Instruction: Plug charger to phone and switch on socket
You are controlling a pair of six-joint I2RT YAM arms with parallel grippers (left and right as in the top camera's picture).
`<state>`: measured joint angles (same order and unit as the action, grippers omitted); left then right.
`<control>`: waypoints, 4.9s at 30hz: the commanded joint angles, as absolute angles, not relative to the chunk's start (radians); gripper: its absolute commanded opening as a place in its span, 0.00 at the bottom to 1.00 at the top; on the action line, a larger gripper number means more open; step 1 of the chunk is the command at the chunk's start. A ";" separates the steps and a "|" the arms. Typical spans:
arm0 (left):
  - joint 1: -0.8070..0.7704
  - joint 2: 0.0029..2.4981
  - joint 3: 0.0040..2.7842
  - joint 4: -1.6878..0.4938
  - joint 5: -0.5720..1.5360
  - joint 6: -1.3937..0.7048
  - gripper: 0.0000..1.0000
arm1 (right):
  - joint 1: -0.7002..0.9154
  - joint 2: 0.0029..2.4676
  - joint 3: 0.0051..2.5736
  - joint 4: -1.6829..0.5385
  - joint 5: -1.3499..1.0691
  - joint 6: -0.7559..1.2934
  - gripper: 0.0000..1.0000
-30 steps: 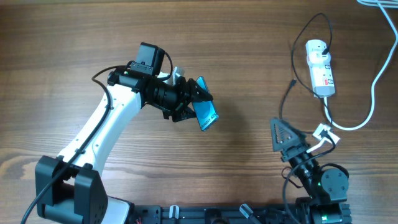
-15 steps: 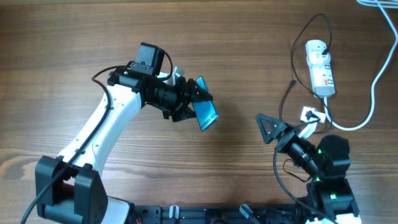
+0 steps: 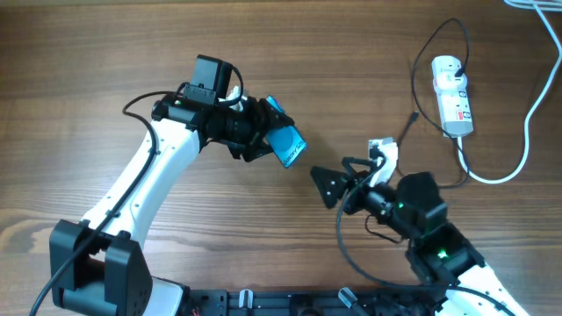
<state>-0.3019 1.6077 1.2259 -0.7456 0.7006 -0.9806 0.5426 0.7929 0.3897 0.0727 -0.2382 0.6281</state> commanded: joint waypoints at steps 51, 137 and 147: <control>-0.402 1.584 1.250 -0.655 0.672 -1.131 0.56 | 0.645 1.344 0.411 0.831 -0.209 0.907 0.05; -0.552 1.371 1.248 -0.748 0.137 -1.299 0.43 | 0.467 1.300 0.411 0.883 -0.760 2.072 0.04; -0.552 1.371 1.248 -0.748 0.136 -1.400 0.12 | 0.467 1.301 0.411 0.895 -0.737 2.072 0.04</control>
<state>-0.5430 1.3762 1.2407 -0.7300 0.1535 -1.4174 0.4496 1.2984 0.4103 0.9161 -0.6693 2.1139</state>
